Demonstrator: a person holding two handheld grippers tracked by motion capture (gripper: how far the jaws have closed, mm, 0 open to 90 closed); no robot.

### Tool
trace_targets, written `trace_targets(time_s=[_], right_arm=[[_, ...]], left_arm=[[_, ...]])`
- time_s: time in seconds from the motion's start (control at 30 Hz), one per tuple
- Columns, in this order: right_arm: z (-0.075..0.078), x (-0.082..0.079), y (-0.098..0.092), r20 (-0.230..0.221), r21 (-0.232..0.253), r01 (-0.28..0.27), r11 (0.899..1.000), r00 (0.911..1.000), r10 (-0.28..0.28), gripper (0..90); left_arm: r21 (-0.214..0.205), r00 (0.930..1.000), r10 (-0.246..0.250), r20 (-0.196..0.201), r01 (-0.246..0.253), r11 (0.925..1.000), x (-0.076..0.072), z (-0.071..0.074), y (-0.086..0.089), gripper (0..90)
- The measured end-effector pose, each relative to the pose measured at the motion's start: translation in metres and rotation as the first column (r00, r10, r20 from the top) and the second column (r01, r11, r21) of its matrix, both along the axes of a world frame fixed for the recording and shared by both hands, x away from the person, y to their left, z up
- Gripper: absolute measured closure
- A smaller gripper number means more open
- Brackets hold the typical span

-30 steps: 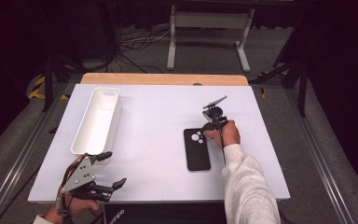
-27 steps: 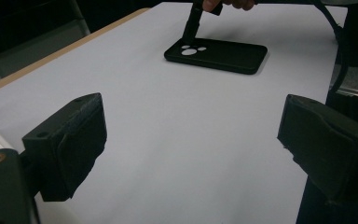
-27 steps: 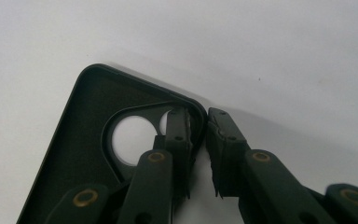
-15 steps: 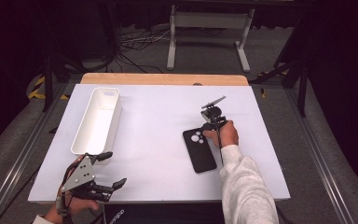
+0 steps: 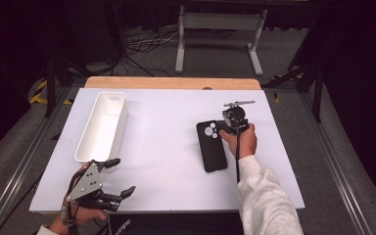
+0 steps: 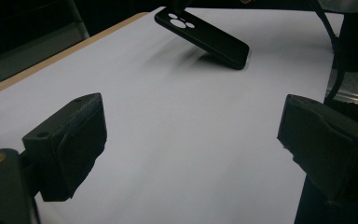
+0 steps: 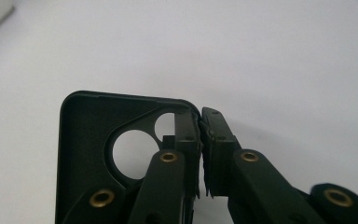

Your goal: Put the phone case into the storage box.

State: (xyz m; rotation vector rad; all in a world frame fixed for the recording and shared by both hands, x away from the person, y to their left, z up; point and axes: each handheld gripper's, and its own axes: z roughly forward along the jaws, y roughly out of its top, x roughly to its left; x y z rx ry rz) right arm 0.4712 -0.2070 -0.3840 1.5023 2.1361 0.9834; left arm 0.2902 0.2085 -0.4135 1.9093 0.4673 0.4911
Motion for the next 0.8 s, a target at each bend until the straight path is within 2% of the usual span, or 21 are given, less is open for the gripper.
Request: trace_targets(time_s=[0.13,0.23,0.37,0.4,0.47,0.5,0.57,0.63,0.67,0.7,0.8], right_arm=[[0.010,-0.012,-0.003,0.103,0.036,0.013,0.999,0.9945,-0.016,86.8],[0.017,-0.021,-0.006,0.177,0.071,0.019,0.997,0.9838,-0.031,86.8],[0.021,-0.031,-0.006,0.244,0.100,0.013,0.995,0.9689,-0.038,86.8],[0.021,-0.031,-0.006,0.244,0.100,0.013,0.995,0.9689,-0.038,86.8],[0.023,-0.036,-0.006,0.281,0.119,0.013,0.993,0.9587,-0.046,86.9],[0.023,-0.037,-0.005,0.287,0.123,0.008,0.992,0.9568,-0.043,86.9],[0.023,-0.042,-0.003,0.315,0.130,0.003,0.991,0.9481,-0.044,86.9],[0.023,-0.045,-0.002,0.325,0.141,-0.003,0.990,0.9448,-0.043,86.9],[0.023,-0.046,0.000,0.333,0.147,-0.006,0.989,0.9421,-0.044,86.9],[0.024,-0.048,0.001,0.341,0.147,-0.009,0.989,0.9392,-0.042,86.9],[0.024,-0.051,0.007,0.361,0.145,-0.020,0.989,0.9319,-0.034,86.9]], left_arm=[[-0.014,0.9998,0.020,0.004,-0.020,0.9997,0.006,0.005,-0.009,10.2],[-0.008,0.9994,0.033,0.012,-0.033,0.9994,0.009,0.009,-0.020,11.8],[-0.012,0.9988,0.032,0.036,-0.031,0.9994,0.013,0.015,-0.034,12.1],[-0.012,0.9988,0.032,0.036,-0.031,0.9994,0.013,0.015,-0.034,12.1],[-0.008,0.9981,0.040,0.047,-0.040,0.9992,0.016,0.017,-0.042,12.9],[0.001,0.9972,0.050,0.055,-0.050,0.9987,0.018,0.018,-0.047,14.4],[-0.012,0.9966,0.062,0.053,-0.062,0.9980,0.024,0.020,-0.055,15.9],[-0.018,0.9962,0.065,0.058,-0.064,0.9978,0.030,0.023,-0.067,17.1],[-0.018,0.9962,0.065,0.058,-0.064,0.9978,0.030,0.023,-0.067,17.1],[-0.024,0.9957,0.066,0.065,-0.065,0.9976,0.035,0.025,-0.076,17.1],[-0.041,0.9953,0.072,0.065,-0.070,0.9967,0.040,0.028,-0.088,18.3]])
